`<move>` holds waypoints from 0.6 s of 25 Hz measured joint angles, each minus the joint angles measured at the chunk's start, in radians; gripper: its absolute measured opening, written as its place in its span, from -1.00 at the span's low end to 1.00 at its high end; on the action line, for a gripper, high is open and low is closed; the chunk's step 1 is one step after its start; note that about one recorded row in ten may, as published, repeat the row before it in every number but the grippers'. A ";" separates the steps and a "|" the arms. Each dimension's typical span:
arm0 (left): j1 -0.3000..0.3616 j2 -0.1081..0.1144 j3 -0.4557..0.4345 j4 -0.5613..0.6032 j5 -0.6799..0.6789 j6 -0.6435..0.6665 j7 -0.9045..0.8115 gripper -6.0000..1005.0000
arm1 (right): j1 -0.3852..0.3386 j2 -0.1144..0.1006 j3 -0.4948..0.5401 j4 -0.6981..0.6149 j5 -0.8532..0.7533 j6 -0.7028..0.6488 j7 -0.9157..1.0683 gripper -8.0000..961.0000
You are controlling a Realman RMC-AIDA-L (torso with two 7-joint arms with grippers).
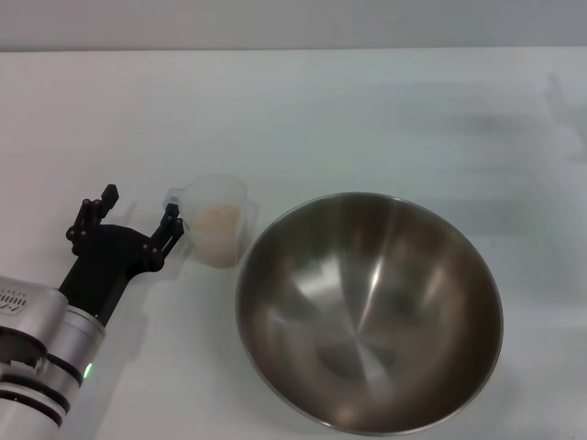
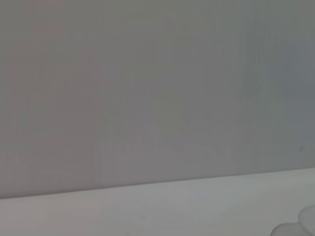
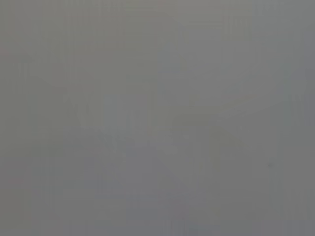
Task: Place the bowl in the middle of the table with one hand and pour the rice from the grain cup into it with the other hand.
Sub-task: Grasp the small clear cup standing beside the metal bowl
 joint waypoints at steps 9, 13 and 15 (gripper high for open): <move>-0.010 0.000 0.004 -0.007 -0.008 0.000 -0.003 0.55 | 0.007 0.000 0.002 0.003 0.000 0.002 -0.001 0.48; -0.012 0.000 0.010 -0.004 -0.009 -0.004 -0.005 0.48 | 0.009 0.000 0.002 0.003 0.000 0.002 -0.001 0.48; -0.013 0.000 0.012 -0.003 -0.009 -0.006 -0.005 0.33 | 0.009 0.000 0.002 0.002 0.000 0.002 -0.001 0.48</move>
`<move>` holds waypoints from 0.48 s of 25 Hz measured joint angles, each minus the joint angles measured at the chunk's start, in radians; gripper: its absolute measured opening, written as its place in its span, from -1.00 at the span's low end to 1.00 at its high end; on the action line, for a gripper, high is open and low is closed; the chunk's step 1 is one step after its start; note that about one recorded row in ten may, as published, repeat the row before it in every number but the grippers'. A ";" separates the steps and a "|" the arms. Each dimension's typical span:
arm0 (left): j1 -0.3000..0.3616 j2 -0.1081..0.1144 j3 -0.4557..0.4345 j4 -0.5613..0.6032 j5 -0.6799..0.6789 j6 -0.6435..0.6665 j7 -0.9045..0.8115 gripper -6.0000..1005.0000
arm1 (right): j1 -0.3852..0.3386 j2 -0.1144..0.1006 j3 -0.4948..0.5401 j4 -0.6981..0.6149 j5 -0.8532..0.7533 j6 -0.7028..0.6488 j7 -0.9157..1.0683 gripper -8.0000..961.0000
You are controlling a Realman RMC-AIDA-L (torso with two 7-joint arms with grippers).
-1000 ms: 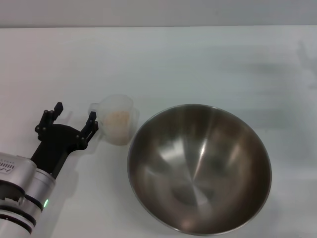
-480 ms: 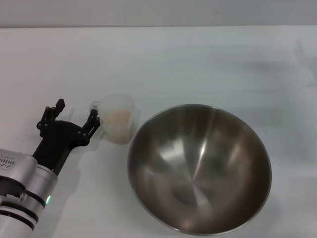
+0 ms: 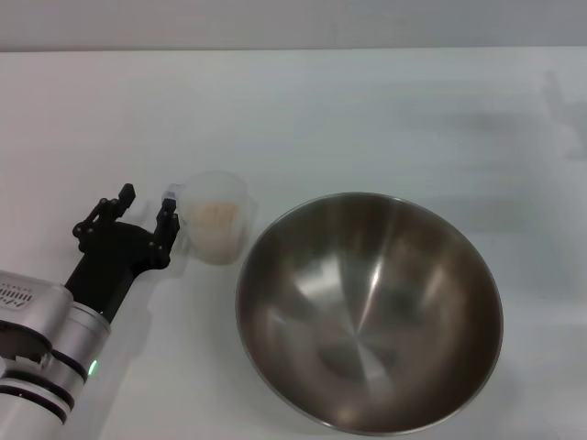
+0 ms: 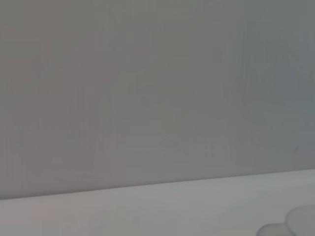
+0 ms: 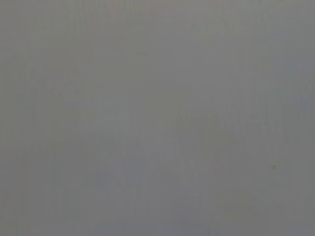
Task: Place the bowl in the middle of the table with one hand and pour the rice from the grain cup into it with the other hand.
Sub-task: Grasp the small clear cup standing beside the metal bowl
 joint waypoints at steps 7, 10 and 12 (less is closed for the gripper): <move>0.000 0.000 0.001 -0.002 0.001 -0.001 0.000 -0.17 | 0.002 0.000 0.000 0.000 0.000 0.000 0.000 0.48; -0.004 0.000 0.001 -0.002 0.006 -0.002 0.000 -0.37 | 0.002 0.000 0.000 0.000 -0.001 0.000 0.000 0.48; -0.006 0.000 0.001 -0.003 0.007 -0.002 -0.001 -0.49 | 0.002 0.000 0.000 0.000 -0.001 0.000 0.000 0.48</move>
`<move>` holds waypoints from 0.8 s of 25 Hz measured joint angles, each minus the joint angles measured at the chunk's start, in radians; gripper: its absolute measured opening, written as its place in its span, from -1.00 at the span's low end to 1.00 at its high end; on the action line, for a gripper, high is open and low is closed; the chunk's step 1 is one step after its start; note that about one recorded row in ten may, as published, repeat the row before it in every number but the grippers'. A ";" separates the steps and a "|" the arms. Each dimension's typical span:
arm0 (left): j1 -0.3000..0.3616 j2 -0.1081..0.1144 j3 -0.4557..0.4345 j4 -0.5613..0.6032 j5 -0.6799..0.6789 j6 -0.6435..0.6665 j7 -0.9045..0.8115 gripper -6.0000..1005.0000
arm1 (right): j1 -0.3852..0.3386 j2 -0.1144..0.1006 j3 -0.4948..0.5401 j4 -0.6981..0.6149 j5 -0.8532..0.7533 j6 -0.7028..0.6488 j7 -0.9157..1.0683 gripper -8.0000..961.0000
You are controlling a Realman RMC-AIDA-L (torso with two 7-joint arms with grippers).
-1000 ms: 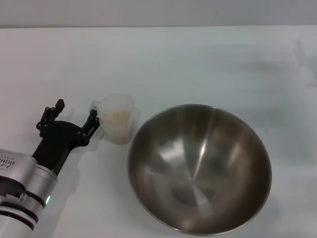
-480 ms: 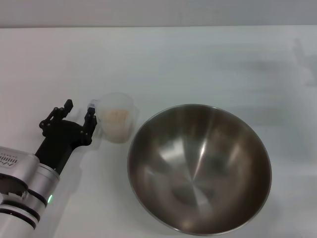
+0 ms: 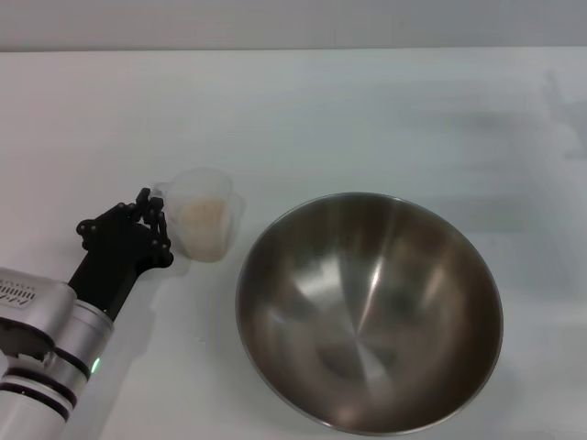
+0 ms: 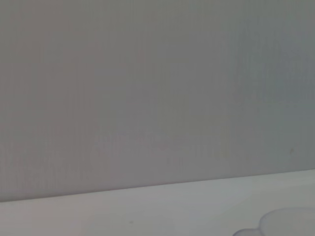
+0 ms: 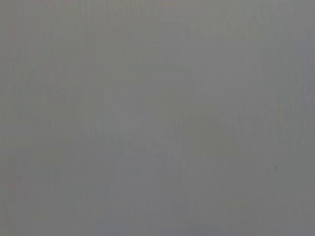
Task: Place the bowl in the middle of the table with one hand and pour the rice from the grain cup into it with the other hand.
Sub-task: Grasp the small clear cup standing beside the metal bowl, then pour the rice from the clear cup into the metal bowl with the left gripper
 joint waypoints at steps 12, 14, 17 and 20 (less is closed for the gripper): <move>-0.021 0.000 -0.001 0.001 -0.004 0.101 -0.015 -0.93 | -0.001 0.000 0.000 0.000 0.000 0.000 0.000 0.48; -0.044 0.000 0.009 0.025 0.001 0.199 0.044 -0.93 | -0.001 -0.001 0.000 0.000 0.001 -0.006 0.000 0.48; -0.069 0.000 0.052 0.057 0.004 0.310 0.144 -0.93 | -0.002 -0.006 0.001 0.000 0.001 -0.009 -0.001 0.48; -0.099 0.000 0.122 0.101 0.004 0.416 0.265 -0.94 | -0.002 -0.010 0.002 0.000 0.003 -0.008 -0.001 0.48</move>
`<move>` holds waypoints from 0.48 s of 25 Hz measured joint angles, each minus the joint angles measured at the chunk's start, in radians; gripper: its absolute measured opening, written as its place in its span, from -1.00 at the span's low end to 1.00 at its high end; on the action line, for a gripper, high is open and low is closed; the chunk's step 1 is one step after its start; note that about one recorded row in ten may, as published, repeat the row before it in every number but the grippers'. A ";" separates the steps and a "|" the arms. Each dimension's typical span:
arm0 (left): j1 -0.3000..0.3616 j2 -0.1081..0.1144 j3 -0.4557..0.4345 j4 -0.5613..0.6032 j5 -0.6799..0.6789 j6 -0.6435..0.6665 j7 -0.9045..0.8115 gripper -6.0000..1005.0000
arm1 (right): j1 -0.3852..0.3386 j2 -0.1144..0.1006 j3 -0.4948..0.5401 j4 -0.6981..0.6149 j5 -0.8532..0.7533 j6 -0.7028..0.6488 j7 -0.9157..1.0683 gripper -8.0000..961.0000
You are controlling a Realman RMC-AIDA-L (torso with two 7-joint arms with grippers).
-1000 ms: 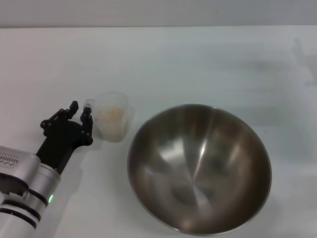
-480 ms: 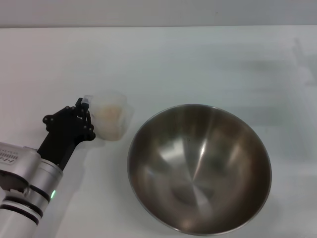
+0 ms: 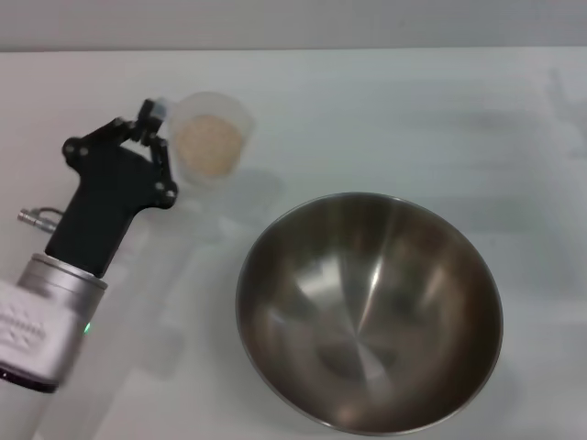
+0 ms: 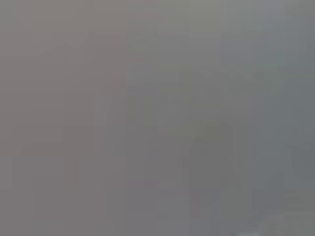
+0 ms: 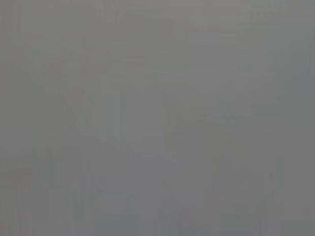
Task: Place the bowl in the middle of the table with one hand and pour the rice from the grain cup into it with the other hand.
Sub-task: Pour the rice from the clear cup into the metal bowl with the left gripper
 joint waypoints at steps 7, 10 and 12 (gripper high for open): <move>-0.049 0.000 0.115 0.064 0.013 0.137 0.219 -0.94 | 0.000 -0.004 0.037 -0.006 -0.001 0.003 -0.048 0.48; -0.069 0.000 0.134 0.090 0.120 0.180 0.422 -0.94 | 0.000 -0.001 0.039 -0.008 -0.003 0.000 -0.063 0.48; -0.074 0.000 0.134 0.093 0.178 0.185 0.524 -0.93 | 0.001 0.000 0.039 -0.008 0.000 0.000 -0.066 0.48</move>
